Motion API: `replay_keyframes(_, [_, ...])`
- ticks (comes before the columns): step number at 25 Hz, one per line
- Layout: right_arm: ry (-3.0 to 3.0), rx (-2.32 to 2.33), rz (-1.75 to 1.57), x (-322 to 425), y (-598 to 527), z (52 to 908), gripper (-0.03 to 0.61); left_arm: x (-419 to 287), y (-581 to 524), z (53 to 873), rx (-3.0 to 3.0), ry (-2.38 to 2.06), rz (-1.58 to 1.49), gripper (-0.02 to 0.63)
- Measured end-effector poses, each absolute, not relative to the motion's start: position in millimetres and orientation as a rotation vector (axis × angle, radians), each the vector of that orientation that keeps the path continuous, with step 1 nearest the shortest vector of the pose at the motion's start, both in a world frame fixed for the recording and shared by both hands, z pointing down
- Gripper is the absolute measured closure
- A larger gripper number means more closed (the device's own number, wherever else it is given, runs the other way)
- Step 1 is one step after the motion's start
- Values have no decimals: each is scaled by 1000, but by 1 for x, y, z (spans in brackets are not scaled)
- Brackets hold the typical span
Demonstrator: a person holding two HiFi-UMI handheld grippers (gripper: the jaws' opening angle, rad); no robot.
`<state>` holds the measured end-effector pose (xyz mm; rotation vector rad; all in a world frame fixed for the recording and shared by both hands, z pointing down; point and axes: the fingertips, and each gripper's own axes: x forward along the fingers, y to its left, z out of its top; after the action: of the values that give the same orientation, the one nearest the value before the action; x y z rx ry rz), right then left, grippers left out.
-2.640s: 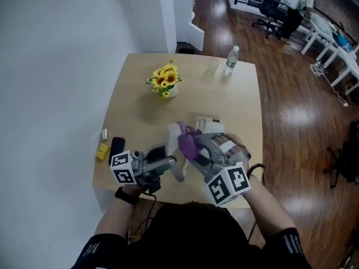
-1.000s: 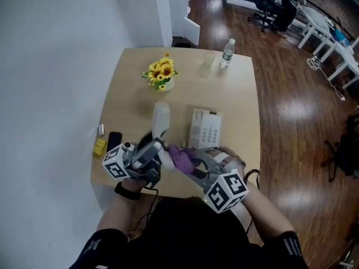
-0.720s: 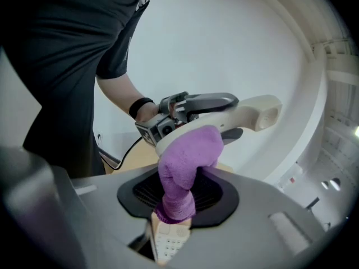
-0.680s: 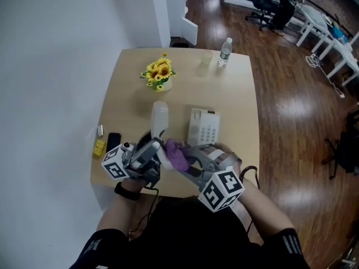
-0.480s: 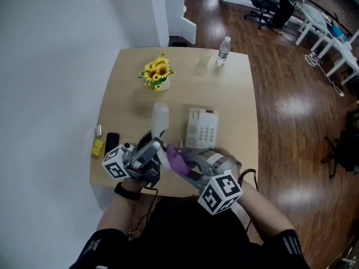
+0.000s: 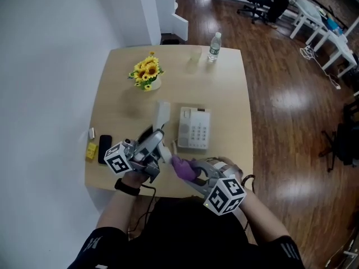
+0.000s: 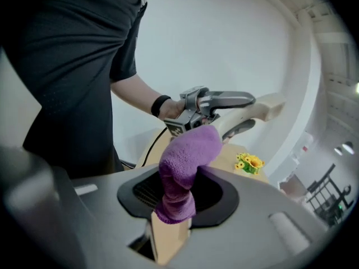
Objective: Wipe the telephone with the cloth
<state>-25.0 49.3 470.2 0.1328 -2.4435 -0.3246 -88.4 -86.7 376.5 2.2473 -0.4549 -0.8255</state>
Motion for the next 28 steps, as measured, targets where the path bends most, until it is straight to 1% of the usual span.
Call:
replay_keyframes(10, [-2433, 504, -53, 55, 18, 495, 449, -44, -166, 546, 2135, -995, -128, 407])
replay_keyframes(15, [-2504, 649, 131, 82, 6, 494, 448, -24, -192, 610, 2089, -1167, 131, 405])
replay_keyframes(22, [-2513, 729, 229, 105, -3, 491, 449, -26, -210, 671, 1951, -1344, 351, 407])
replay_keyframes(28, [-2491, 724, 235, 110, -2, 492, 449, -17, -214, 693, 1935, -1383, 457, 406])
